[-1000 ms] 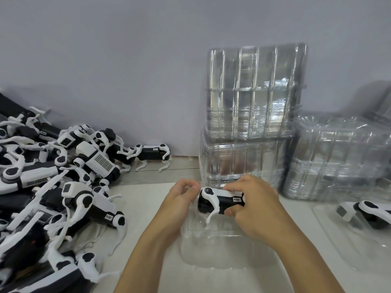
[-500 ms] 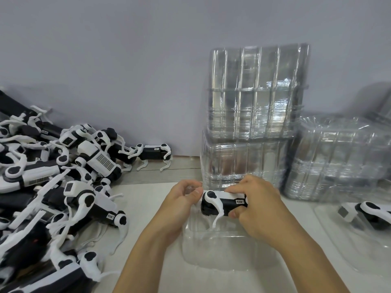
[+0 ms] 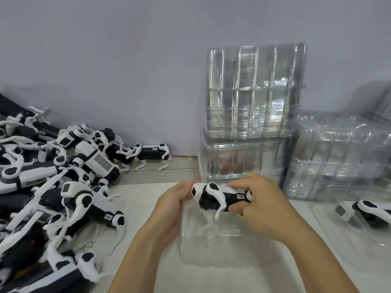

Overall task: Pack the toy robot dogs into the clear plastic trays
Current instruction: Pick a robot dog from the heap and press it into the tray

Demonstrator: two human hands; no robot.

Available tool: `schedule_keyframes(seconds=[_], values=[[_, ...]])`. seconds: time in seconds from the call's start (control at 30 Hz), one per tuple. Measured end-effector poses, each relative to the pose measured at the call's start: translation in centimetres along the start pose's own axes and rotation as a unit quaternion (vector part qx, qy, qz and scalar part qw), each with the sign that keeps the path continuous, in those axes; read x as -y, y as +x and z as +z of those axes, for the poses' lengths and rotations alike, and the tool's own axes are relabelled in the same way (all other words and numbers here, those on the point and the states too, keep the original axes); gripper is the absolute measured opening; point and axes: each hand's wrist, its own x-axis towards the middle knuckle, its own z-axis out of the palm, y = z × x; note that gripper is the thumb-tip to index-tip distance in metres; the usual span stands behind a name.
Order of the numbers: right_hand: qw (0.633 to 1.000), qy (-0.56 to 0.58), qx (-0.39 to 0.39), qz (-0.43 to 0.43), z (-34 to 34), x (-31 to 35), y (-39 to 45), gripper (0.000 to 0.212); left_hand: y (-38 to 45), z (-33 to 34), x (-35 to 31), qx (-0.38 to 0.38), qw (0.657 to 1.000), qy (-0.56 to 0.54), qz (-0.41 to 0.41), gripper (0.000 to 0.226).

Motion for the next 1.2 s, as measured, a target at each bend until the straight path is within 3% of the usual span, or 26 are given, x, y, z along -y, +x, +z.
schedule_keyframes(seconds=[0.2, 0.3, 0.4, 0.6, 0.83, 1.1, 1.2], values=[[0.98, 0.181, -0.079, 0.0, -2.3, 0.0, -0.4, 0.045, 0.2, 0.1, 0.3, -0.028, 0.998, 0.048, 0.023, 0.036], [0.983, 0.137, -0.118, -0.009, -3.7, 0.2, -0.7, 0.049, -0.1, 0.1, 0.0, -0.015, 0.995, 0.096, 0.035, 0.013], [0.992, 0.066, -0.106, -0.02, -5.0, 0.4, -1.1, 0.042, -0.3, -0.2, 0.2, 0.027, 0.986, 0.158, 0.038, 0.031], [0.998, -0.013, -0.067, -0.011, -6.3, 0.8, -1.5, 0.04, -0.1, 0.6, -0.1, 0.018, 0.974, 0.221, 0.037, 0.041], [0.999, -0.004, -0.045, -0.012, -6.2, 1.0, -1.5, 0.043, -0.1, 1.9, -0.2, -0.033, 0.963, 0.264, 0.035, 0.033], [0.994, 0.083, -0.065, -0.016, -4.1, 1.3, -0.9, 0.031, 0.1, 1.6, -0.4, -0.026, 0.981, 0.192, 0.022, 0.028], [0.997, 0.066, -0.032, -0.007, -2.8, 1.1, -0.7, 0.031, 0.2, 1.3, -0.3, -0.01, 0.982, 0.184, 0.03, 0.025]])
